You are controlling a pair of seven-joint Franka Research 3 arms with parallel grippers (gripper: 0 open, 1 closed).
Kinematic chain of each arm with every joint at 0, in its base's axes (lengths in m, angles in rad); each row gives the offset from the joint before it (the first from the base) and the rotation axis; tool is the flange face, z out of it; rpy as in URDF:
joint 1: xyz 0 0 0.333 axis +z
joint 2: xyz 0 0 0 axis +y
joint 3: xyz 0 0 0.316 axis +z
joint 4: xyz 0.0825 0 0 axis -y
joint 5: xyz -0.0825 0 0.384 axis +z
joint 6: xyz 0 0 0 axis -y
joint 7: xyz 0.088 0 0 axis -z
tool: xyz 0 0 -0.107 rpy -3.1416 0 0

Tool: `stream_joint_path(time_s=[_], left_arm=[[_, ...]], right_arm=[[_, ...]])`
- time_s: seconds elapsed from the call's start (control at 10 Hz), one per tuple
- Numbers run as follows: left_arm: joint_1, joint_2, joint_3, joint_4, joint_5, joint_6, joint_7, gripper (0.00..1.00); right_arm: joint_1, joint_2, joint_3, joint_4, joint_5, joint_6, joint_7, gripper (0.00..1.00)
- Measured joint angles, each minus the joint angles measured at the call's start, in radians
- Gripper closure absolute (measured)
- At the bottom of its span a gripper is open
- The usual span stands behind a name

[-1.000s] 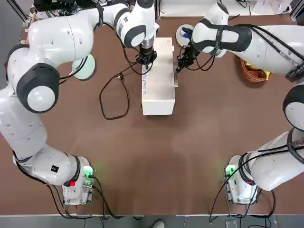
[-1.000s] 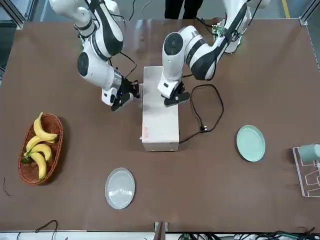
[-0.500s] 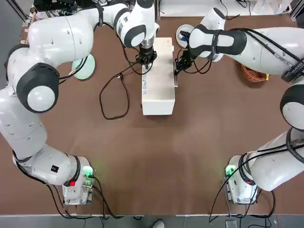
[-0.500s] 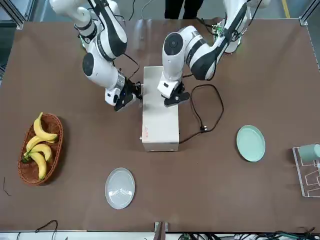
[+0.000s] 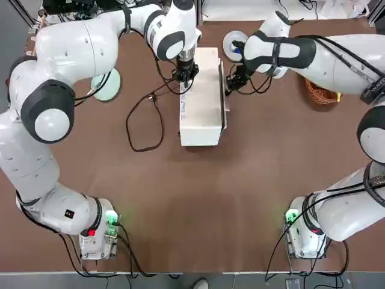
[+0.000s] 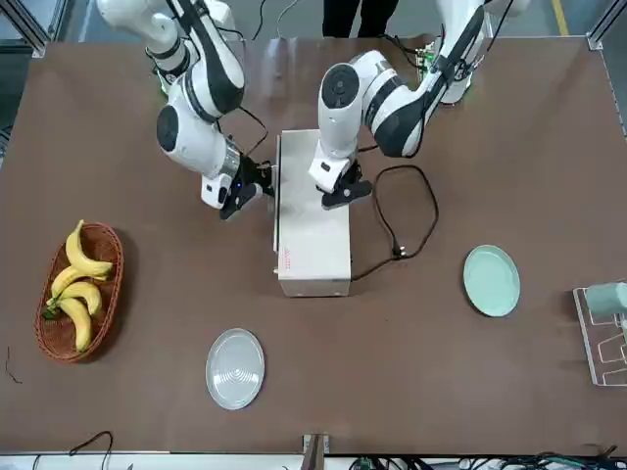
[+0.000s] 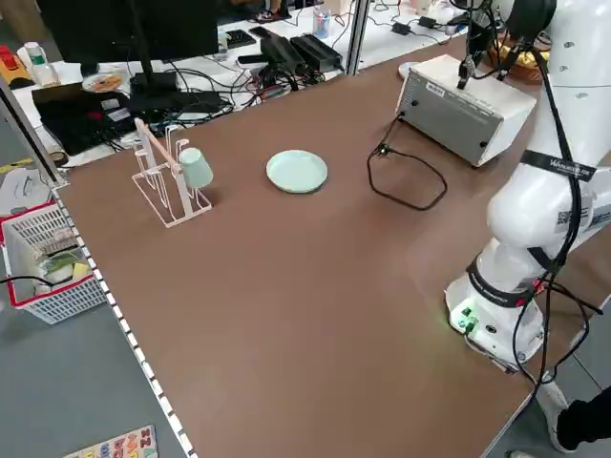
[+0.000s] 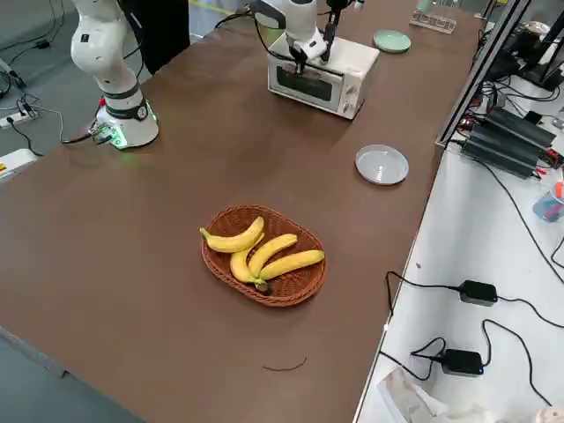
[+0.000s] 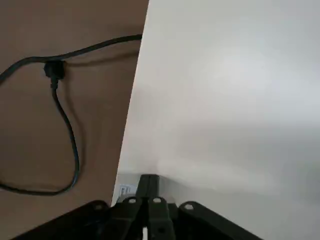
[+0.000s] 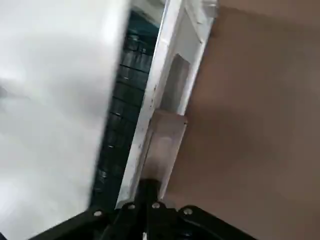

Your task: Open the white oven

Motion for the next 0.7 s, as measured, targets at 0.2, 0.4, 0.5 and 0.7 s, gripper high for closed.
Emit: stream_joint_path(time_s=[0.2, 0.4, 0.5, 0.7], left_arm=[[0.003, 0.000, 0.001, 0.000, 0.000, 0.003, 0.000, 0.99], [0.004, 0.000, 0.001, 0.000, 0.000, 0.005, 0.000, 0.99], [0.005, 0.000, 0.001, 0.000, 0.000, 0.005, 0.000, 0.99], [0.005, 0.000, 0.001, 0.000, 0.000, 0.005, 0.000, 0.99]], right_arm=[[-0.056, 0.004, -0.010, -0.058, -0.018, 0.013, -0.056, 0.99], [-0.080, 0.036, -0.011, -0.073, -0.045, 0.046, -0.064, 0.99], [-0.086, 0.051, -0.011, -0.072, -0.052, 0.066, -0.064, 0.99], [-0.120, 0.073, -0.011, -0.071, -0.128, 0.080, -0.064, 0.98]])
